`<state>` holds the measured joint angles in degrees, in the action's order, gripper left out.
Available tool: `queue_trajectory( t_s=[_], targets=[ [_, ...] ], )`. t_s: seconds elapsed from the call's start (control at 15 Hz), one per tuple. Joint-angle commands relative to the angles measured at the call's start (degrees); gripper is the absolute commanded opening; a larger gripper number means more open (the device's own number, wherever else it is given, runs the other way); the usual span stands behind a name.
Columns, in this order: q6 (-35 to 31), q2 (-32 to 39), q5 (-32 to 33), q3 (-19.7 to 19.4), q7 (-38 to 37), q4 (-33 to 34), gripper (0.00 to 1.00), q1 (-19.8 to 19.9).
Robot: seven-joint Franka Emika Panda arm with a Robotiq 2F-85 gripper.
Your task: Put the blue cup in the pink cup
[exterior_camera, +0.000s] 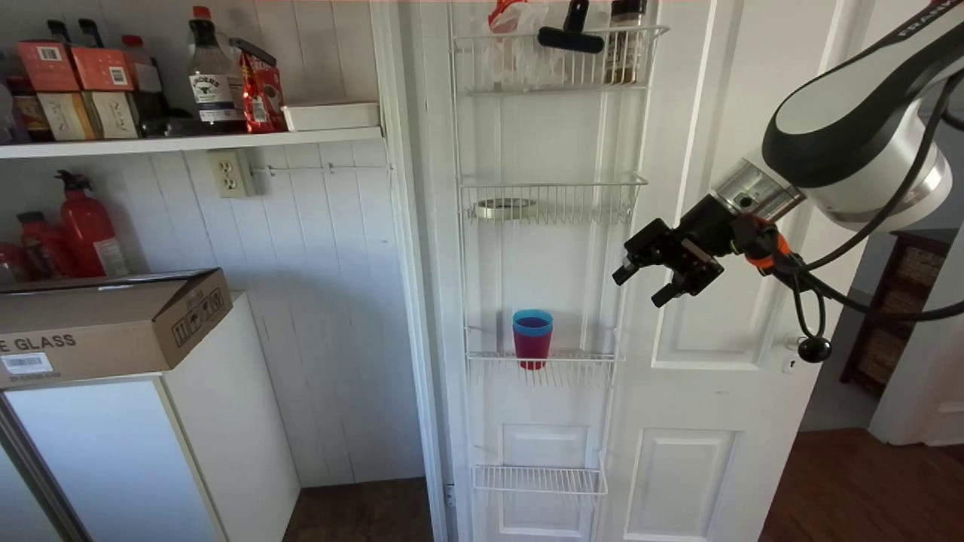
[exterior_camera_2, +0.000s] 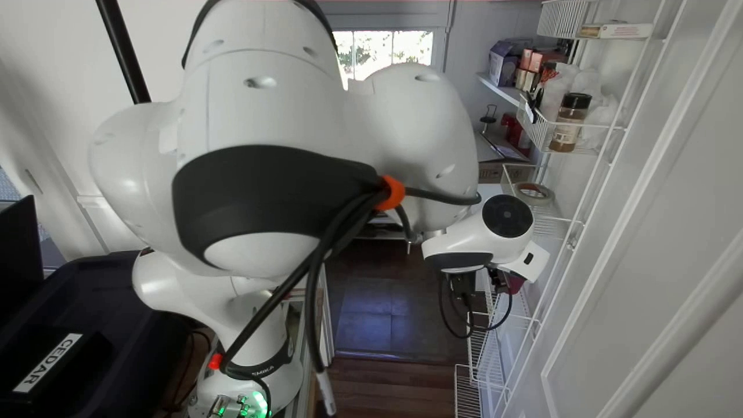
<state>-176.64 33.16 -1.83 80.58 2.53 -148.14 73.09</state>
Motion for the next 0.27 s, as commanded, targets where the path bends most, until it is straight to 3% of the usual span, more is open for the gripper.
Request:
queue_trajectory(
  t_s=[0.0, 0.2],
  targets=[
    [-0.1, 0.1, 0.2, -0.7, -0.1, 0.2, 1.00, -0.7],
    [-0.2, 0.2, 0.2, -0.9, -0.1, 0.3, 1.00, -1.1]
  ],
)
